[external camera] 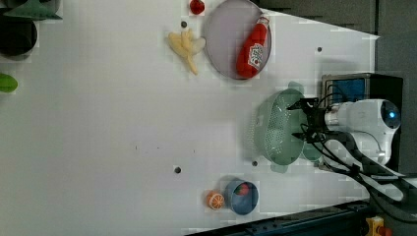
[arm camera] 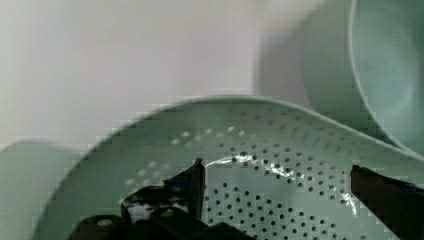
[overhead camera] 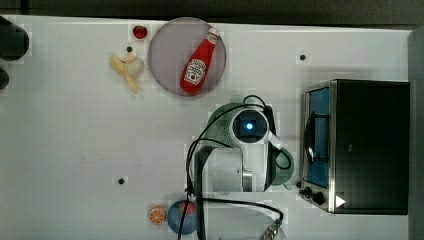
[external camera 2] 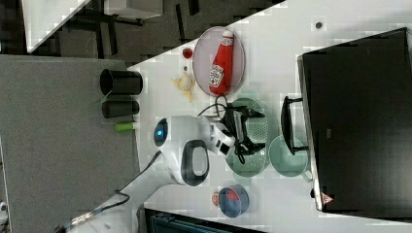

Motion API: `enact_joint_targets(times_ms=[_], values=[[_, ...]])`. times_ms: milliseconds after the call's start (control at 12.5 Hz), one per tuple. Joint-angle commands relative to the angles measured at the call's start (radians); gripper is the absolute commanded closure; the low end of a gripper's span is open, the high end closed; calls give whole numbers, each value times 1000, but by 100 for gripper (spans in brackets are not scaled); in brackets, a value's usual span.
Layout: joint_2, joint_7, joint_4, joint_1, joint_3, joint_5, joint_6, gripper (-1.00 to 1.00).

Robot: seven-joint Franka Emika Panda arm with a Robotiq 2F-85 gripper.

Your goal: Drag strainer left to right.

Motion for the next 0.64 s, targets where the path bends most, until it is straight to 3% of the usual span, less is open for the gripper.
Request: enact_joint_targets(times_ms=[80,240,640], values=[[-142,-366,-13,3,44,4,-24,-100],[-248,-482,0,3,54,12,-93,-100],[-528,-487,84,10,114,70,-484,-100]])
